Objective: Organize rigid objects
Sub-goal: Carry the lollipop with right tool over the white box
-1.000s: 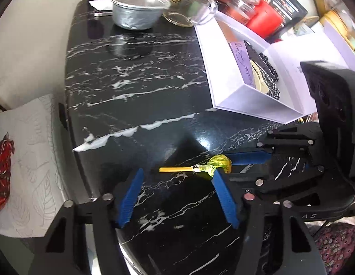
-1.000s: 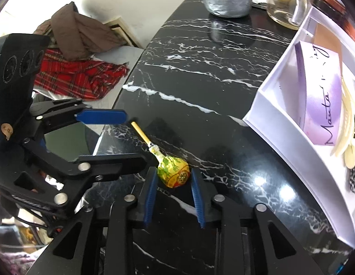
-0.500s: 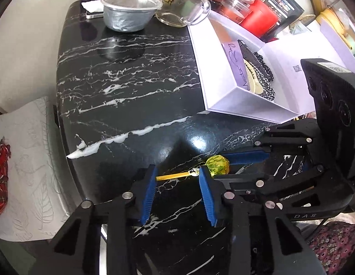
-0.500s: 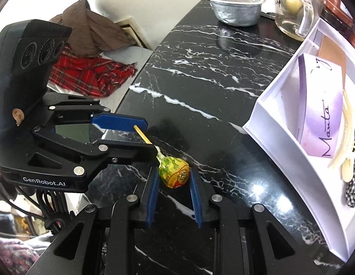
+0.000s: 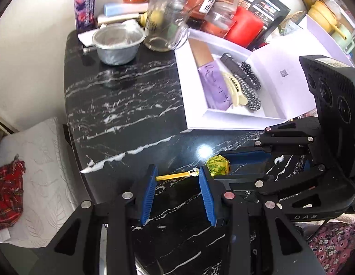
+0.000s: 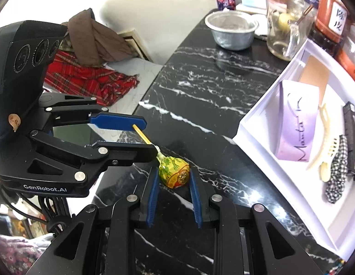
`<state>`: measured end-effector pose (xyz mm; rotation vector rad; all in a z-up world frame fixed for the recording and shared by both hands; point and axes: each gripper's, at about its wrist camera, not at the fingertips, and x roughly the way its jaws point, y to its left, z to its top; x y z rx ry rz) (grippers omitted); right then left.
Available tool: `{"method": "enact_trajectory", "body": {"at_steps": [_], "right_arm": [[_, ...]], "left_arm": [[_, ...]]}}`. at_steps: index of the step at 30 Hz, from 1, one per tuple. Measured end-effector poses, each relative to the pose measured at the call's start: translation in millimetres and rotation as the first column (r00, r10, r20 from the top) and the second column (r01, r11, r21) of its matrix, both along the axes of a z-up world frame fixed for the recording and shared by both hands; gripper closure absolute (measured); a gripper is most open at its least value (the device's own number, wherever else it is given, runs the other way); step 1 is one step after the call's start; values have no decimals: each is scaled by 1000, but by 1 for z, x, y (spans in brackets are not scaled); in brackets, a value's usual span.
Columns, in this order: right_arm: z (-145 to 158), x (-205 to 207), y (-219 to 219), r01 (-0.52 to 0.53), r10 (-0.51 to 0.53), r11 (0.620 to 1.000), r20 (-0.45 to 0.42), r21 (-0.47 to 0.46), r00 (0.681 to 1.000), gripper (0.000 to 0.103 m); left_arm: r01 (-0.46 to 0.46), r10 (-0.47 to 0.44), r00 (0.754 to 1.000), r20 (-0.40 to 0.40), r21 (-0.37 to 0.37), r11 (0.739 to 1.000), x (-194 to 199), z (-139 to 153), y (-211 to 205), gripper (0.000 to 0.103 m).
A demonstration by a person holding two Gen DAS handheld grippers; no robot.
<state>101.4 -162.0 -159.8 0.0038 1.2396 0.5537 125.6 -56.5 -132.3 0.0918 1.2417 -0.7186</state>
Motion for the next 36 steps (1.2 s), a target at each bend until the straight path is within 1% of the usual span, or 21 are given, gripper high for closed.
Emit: {"method": "enact_trajectory", "body": {"at_steps": [5, 11, 17, 24, 28, 36], "right_arm": [[21, -8, -9, 8, -7, 1000, 34, -3, 999, 77], [43, -16, -22, 32, -30, 999, 72, -18, 997, 77], [58, -26, -41, 72, -70, 997, 71, -23, 995, 77], [69, -34, -70, 149, -146, 988, 84, -37, 986, 77], [71, -36, -87, 177, -173, 983, 86, -45, 981, 77], [69, -24, -117, 219, -213, 974, 92, -56, 973, 77]], "left_arm": [[13, -14, 999, 40, 6, 1000, -5, 20, -10, 66], [51, -50, 996, 73, -13, 999, -9, 38, -25, 66], [112, -109, 988, 107, -19, 994, -11, 48, -50, 66], [170, -165, 978, 124, -29, 985, -9, 53, -83, 66], [196, -193, 974, 120, -19, 980, -5, 52, -103, 66], [234, -232, 963, 138, -3, 972, 11, 54, -138, 66]]}}
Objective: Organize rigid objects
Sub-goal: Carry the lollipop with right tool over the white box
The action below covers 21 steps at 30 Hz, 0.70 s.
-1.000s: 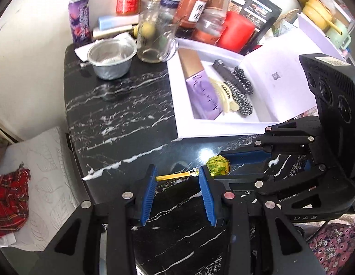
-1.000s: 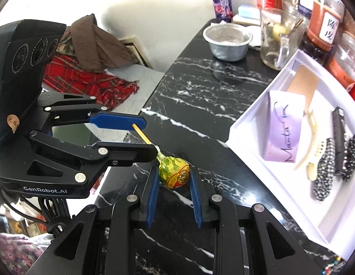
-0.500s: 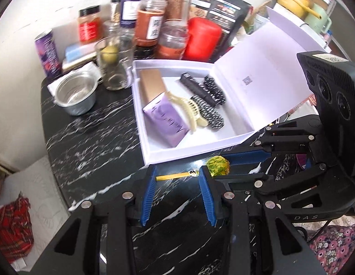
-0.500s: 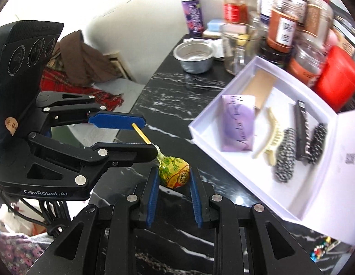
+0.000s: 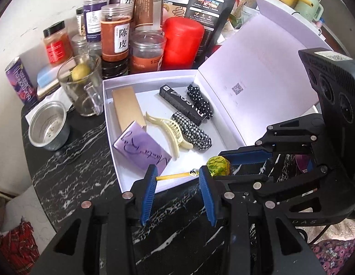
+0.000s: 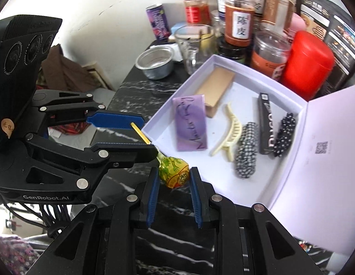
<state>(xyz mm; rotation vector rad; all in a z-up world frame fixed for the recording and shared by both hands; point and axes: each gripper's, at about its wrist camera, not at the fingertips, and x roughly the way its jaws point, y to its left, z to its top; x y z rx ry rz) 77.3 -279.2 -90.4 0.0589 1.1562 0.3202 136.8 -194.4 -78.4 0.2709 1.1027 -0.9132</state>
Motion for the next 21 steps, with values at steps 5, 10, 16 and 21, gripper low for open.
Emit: {"method": "enact_trajectory", "body": {"at_steps": [5, 10, 16, 21], "right_arm": [[1, 10, -15, 22, -22, 1000, 15, -6, 1000, 77], [4, 20, -27, 41, -41, 999, 33, -17, 999, 77], [6, 33, -37, 60, -59, 998, 57, -23, 997, 77], [8, 43, -43, 84, -83, 996, 65, -22, 994, 77]], "left_arm": [[14, -14, 1000, 26, 1, 1000, 12, 6, -17, 66], [24, -24, 999, 43, -4, 1000, 24, 10, -30, 66], [41, -40, 997, 62, -9, 999, 41, 14, -43, 66], [62, -61, 996, 67, -14, 998, 55, 15, -52, 66]]}}
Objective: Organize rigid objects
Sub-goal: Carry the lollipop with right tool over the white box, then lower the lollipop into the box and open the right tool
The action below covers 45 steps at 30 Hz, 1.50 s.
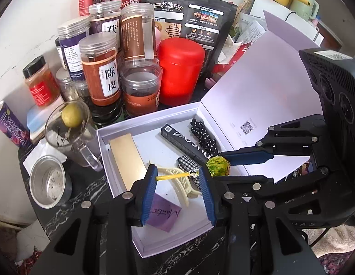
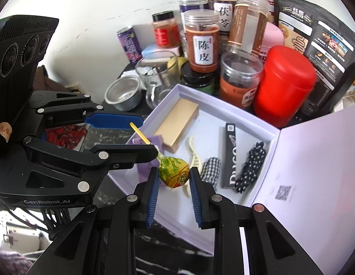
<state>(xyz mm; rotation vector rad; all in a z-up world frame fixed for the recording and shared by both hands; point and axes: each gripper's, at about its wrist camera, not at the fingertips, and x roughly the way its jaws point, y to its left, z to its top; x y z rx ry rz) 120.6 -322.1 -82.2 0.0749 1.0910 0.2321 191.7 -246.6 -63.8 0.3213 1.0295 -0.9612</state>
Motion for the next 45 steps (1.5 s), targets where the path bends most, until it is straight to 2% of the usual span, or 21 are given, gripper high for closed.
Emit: {"method": "enact_trajectory", "body": {"at_steps": [9, 21, 22, 35, 38, 41, 45], "right_arm": [[-2, 20, -16, 62, -62, 998, -3, 10, 998, 77], [-25, 43, -31, 116, -115, 993, -45, 18, 992, 77], [-27, 44, -32, 138, -138, 990, -15, 8, 990, 77], [-63, 56, -34, 135, -134, 991, -103, 4, 986, 77], [-71, 62, -30, 127, -129, 992, -116, -25, 985, 77], [-76, 68, -22, 101, -111, 992, -127, -80, 986, 77], [-79, 70, -25, 117, -123, 992, -133, -55, 983, 77]], "left_arm": [[60, -60, 998, 0, 5, 998, 27, -8, -19, 66], [77, -76, 995, -68, 3, 997, 62, -42, -34, 66], [78, -78, 994, -74, 3, 997, 62, -45, -35, 66], [82, -75, 985, -154, 40, 996, 67, -84, -40, 66], [87, -76, 990, -117, 90, 992, 63, -91, -44, 66], [93, -85, 992, -96, 89, 992, 60, -93, -46, 68], [84, -76, 992, -97, 79, 993, 62, -93, -47, 68]]}}
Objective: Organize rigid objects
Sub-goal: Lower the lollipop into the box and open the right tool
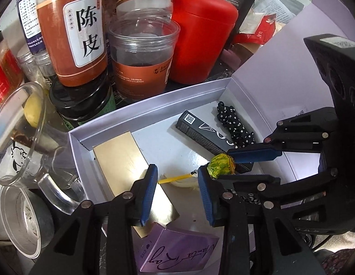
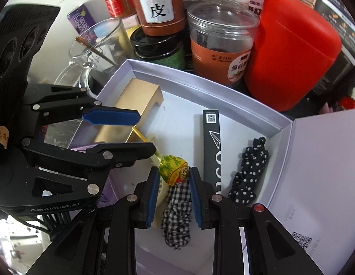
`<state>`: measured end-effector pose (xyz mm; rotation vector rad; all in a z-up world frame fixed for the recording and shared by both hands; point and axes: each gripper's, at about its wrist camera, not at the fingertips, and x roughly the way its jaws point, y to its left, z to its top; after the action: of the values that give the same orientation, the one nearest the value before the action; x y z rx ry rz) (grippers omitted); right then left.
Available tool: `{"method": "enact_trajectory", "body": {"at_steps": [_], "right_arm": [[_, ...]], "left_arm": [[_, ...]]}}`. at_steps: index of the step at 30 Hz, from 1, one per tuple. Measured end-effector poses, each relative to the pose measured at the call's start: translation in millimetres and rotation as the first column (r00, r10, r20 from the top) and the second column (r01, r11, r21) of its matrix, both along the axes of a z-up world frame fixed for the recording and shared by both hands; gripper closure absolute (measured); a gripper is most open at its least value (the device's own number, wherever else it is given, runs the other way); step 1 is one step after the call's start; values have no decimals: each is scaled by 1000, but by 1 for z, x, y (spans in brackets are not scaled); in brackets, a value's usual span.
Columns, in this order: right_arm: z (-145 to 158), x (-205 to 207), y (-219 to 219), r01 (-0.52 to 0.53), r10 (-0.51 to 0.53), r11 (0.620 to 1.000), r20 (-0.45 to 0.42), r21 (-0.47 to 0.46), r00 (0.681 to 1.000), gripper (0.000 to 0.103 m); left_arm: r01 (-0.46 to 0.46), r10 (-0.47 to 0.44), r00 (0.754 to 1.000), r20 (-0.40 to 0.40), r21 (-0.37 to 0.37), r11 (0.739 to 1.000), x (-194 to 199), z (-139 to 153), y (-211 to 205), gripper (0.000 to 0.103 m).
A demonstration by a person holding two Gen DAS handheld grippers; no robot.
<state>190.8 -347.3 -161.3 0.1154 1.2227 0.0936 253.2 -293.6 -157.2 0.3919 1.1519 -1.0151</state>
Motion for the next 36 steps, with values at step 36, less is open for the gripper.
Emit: {"method": "enact_trajectory", "body": {"at_steps": [36], "right_arm": [[16, 6, 0, 69, -65, 978, 23, -195, 998, 44]], "left_arm": [[-232, 228, 972, 58, 52, 971, -2, 20, 44, 66]]}}
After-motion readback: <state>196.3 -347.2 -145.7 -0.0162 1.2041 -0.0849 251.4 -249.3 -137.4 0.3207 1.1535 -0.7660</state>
